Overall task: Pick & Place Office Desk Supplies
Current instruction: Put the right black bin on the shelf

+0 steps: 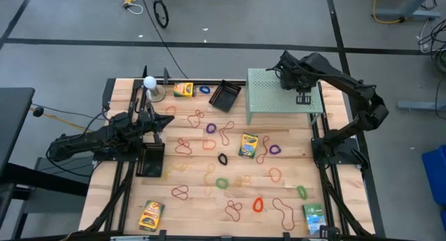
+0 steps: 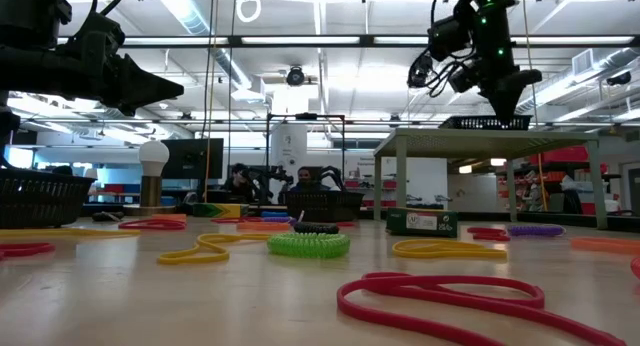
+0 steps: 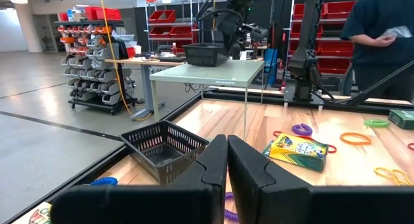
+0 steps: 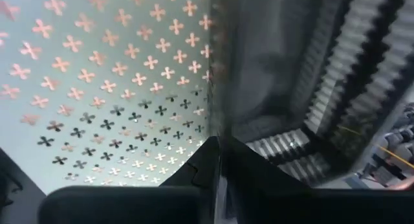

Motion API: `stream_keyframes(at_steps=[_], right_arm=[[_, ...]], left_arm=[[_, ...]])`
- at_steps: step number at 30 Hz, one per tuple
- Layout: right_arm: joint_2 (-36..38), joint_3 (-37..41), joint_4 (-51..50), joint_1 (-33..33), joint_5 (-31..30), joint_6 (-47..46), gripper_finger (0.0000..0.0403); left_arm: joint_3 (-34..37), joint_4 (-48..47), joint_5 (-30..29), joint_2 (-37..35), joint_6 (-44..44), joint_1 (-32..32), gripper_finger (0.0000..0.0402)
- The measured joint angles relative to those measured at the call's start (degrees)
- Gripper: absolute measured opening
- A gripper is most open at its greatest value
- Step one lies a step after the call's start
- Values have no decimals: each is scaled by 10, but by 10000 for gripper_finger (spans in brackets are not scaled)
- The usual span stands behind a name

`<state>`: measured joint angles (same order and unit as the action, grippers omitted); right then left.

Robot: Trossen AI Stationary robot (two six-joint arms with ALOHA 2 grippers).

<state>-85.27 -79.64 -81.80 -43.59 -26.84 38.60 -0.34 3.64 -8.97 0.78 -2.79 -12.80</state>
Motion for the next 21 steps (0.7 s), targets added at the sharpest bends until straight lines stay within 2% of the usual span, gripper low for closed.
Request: stream_keyframes(at_steps=[5, 10, 14, 17, 21], right_arm=[[12, 0, 1, 3, -16, -7, 50], [38, 0, 1, 5, -28, -63, 52], [69, -11, 1, 11, -27, -160, 57], [96, -26, 3, 18, -11, -245, 76], [123, -37, 65, 19, 50, -401, 119]], left_arm=[[0, 0, 0, 0, 0, 0, 20], [0, 0, 0, 0, 0, 0, 20], [0, 0, 0, 0, 0, 0, 20], [0, 0, 0, 0, 0, 0, 20], [0, 0, 0, 0, 0, 0, 20]])
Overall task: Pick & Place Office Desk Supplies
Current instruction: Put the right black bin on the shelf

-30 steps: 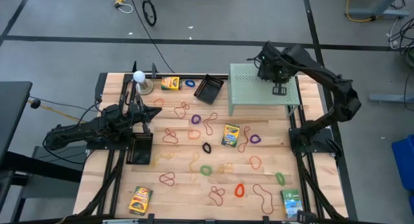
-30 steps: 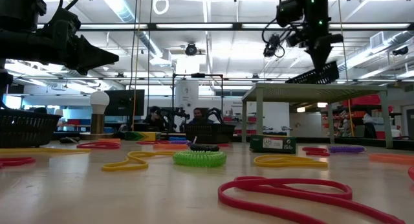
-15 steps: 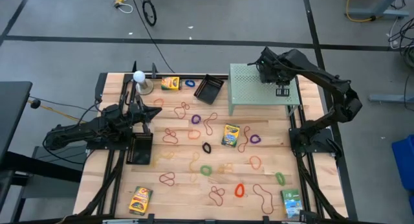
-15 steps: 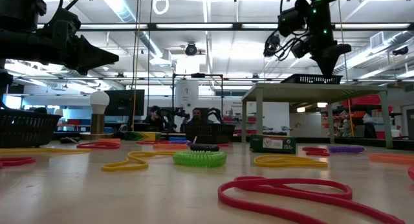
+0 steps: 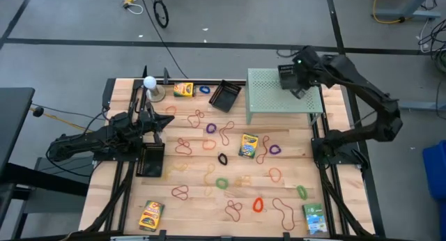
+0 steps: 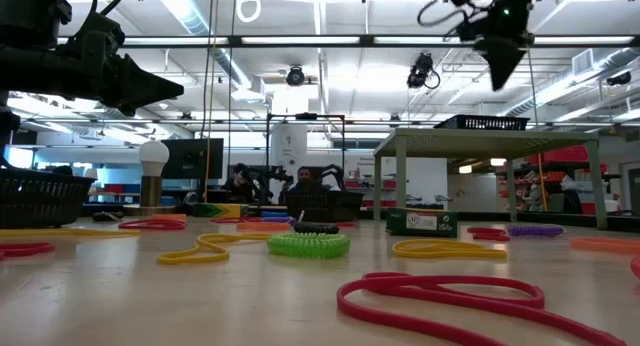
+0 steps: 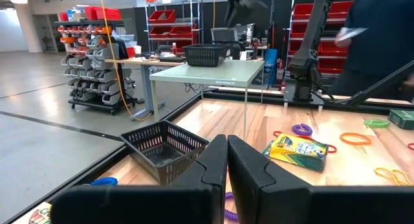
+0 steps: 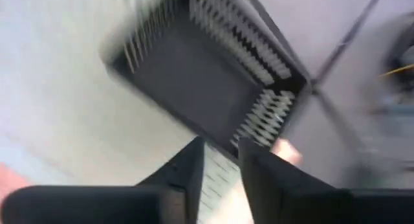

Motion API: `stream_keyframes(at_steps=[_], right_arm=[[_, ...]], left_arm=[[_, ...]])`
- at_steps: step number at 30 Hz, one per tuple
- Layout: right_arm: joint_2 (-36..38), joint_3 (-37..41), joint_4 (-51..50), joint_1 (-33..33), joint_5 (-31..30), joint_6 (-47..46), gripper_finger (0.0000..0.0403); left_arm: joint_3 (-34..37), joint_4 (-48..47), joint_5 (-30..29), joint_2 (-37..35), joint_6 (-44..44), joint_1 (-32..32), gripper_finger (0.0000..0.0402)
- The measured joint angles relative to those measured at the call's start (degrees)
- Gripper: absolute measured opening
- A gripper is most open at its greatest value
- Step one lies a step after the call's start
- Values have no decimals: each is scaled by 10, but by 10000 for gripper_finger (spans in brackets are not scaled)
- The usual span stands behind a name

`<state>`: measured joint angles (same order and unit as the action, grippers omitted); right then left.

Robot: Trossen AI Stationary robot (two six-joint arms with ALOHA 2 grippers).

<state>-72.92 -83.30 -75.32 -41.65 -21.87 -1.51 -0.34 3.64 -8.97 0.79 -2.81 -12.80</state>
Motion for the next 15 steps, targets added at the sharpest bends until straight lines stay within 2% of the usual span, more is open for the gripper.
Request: stream_keyframes(at_steps=[3, 6, 10, 15], right_arm=[[3, 0, 78, 0, 51, -138, 152], [-15, 2, 126, 5, 66, -211, 169], [-61, 3, 142, 18, 64, -238, 172], [-109, 3, 142, 34, 31, -253, 172]], left_arm=[[0, 0, 0, 0, 0, 0, 20], [0, 0, 0, 0, 0, 0, 20], [0, 0, 0, 0, 0, 0, 20], [0, 0, 0, 0, 0, 0, 20]])
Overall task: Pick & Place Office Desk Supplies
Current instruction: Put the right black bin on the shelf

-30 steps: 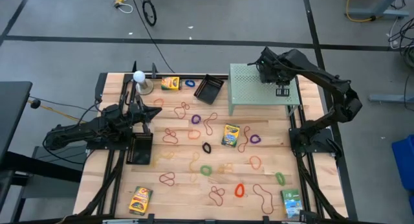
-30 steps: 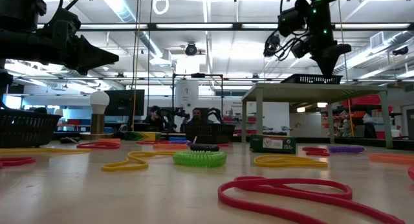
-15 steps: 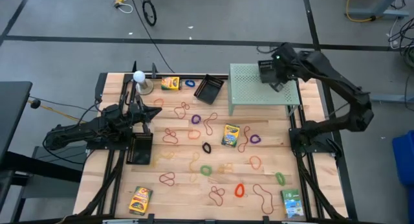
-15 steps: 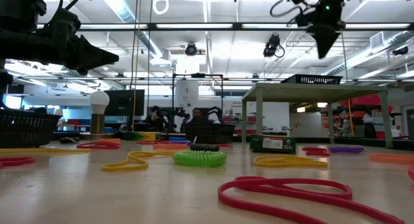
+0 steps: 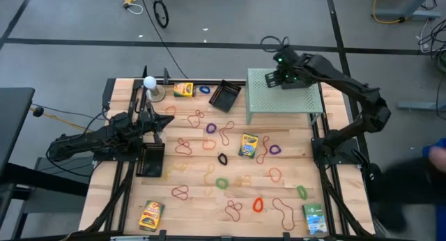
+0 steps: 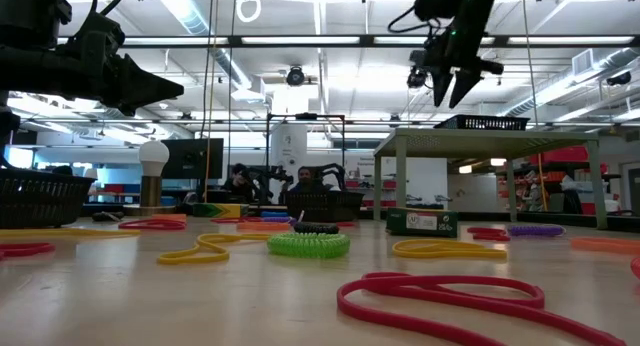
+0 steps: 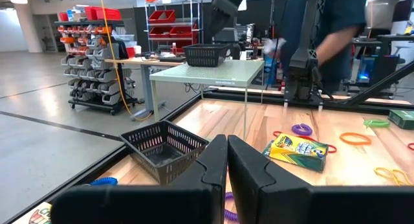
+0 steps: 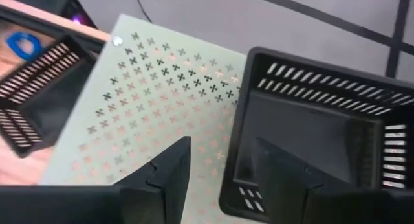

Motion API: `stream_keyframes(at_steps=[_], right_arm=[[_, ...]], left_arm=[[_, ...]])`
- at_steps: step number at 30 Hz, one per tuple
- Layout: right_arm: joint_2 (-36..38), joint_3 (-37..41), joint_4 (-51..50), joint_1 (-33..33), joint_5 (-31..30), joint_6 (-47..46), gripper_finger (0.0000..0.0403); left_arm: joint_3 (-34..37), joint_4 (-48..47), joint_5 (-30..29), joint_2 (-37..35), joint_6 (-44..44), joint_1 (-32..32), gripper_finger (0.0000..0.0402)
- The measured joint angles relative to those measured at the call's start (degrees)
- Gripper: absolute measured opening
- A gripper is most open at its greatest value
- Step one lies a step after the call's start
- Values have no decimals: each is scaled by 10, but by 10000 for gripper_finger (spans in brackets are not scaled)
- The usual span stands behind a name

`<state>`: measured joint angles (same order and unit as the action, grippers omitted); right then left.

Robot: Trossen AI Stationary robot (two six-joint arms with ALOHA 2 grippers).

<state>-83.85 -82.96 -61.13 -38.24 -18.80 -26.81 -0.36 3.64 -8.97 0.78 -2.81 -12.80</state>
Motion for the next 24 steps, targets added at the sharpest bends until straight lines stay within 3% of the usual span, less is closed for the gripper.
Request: stream_keyframes(at_steps=[12, 24], right_arm=[[-51, 0, -1, -11, -37, -30, 166], [-54, 0, 3, -16, -47, -44, 47]], left_arm=[[0, 0, 0, 0, 0, 0, 20], [0, 0, 0, 0, 0, 0, 20]])
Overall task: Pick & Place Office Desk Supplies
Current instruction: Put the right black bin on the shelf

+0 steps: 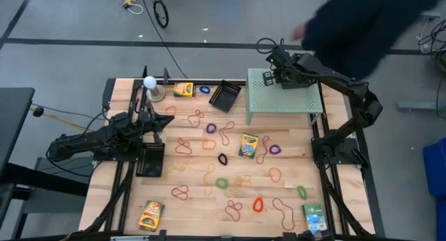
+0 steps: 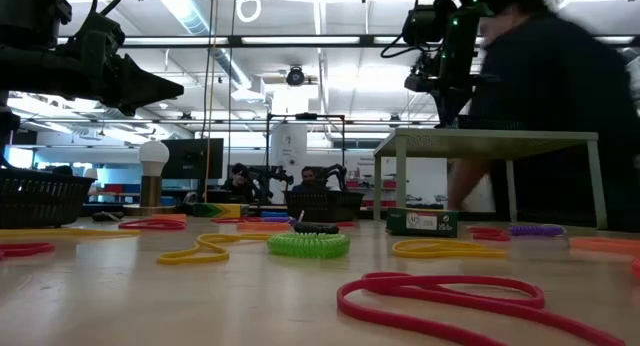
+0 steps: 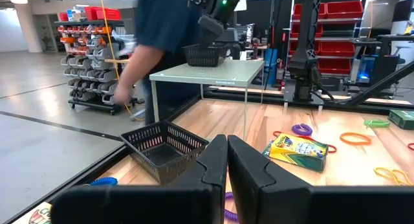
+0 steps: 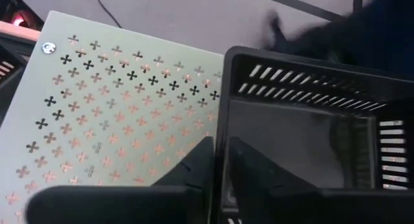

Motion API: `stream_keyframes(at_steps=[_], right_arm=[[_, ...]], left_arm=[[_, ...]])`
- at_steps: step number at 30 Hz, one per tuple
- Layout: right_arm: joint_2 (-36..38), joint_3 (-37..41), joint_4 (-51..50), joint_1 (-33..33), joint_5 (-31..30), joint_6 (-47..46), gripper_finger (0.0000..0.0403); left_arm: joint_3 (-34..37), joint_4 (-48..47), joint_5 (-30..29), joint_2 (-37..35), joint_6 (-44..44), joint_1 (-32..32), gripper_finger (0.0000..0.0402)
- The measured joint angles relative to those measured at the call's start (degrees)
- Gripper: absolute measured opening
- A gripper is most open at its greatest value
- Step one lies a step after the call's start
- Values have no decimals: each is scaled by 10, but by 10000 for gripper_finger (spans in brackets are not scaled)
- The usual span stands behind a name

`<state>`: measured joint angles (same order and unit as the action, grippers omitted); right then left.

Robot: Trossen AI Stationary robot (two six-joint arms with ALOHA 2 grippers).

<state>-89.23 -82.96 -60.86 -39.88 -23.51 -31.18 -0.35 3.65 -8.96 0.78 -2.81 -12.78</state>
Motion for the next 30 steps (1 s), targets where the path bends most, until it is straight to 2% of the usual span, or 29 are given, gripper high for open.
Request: stream_keyframes(at_steps=[6, 16, 30], right_arm=[[0, 0, 0, -5, -5, -33, 21], [0, 0, -12, -35, -19, -50, 24], [0, 0, -17, -39, -8, -35, 25]], left_arm=[[0, 0, 0, 0, 0, 0, 20], [0, 0, 0, 0, 0, 0, 20], [0, 0, 0, 0, 0, 0, 20]])
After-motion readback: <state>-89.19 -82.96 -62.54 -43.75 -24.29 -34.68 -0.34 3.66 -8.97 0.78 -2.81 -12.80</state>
